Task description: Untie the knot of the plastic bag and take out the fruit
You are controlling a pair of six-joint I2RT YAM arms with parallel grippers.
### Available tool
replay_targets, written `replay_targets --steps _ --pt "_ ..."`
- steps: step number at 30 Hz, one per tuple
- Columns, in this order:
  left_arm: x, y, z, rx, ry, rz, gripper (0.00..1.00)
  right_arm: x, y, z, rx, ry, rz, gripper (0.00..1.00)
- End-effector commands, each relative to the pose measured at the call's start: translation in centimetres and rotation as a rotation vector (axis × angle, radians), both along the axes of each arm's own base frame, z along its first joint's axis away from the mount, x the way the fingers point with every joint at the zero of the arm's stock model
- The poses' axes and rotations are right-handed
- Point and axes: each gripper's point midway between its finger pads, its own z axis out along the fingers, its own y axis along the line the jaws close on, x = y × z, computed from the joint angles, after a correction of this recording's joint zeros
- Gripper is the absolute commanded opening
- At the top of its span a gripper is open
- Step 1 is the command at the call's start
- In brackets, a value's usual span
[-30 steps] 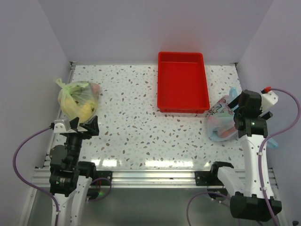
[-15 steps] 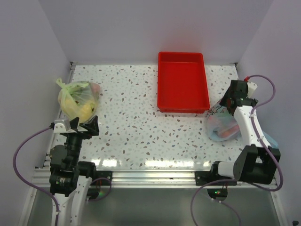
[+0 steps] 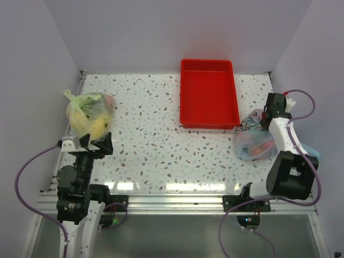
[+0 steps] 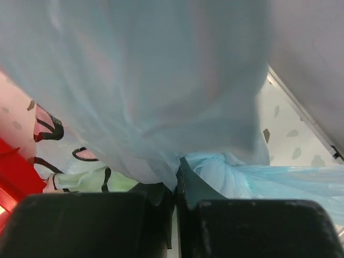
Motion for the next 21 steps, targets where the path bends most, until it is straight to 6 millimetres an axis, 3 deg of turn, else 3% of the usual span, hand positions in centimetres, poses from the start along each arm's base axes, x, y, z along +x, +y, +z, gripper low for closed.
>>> replay_targets --steps 1,4,8,10,13,17,19,20,21 --pt "0.1 0.0 0.9 0.008 -0.048 -0.002 1.00 -0.3 -1.0 4.1 -0.072 -0.075 -0.024 0.00" --pt "0.1 0.0 0.9 0.008 -0.049 -0.003 1.00 -0.7 -1.6 7.4 -0.125 -0.116 -0.044 0.00" --pt "0.2 -0.1 0.9 0.010 -0.046 -0.005 1.00 -0.9 -1.8 13.9 -0.189 -0.269 -0.039 0.00" --pt "0.2 -0.1 0.9 0.008 -0.046 -0.008 1.00 -1.0 -1.3 17.4 -0.226 -0.324 -0.016 0.00" --pt "0.2 -0.1 0.8 0.010 -0.043 -0.006 1.00 -0.7 -0.3 21.0 -0.269 -0.372 0.049 0.00" --pt "0.2 -0.1 0.8 0.010 -0.040 -0.006 1.00 -0.1 2.1 27.5 -0.319 -0.495 0.167 0.00" --pt "0.2 -0.1 0.9 0.010 -0.040 -0.006 1.00 0.6 4.4 29.1 -0.316 -0.522 0.289 0.00" --pt "0.3 -0.2 0.8 0.009 -0.037 -0.009 1.00 0.7 5.4 31.0 -0.316 -0.566 0.331 0.00" --pt "0.2 -0.1 0.8 0.009 -0.039 -0.008 1.00 1.2 8.0 31.7 -0.281 -0.594 0.443 0.00"
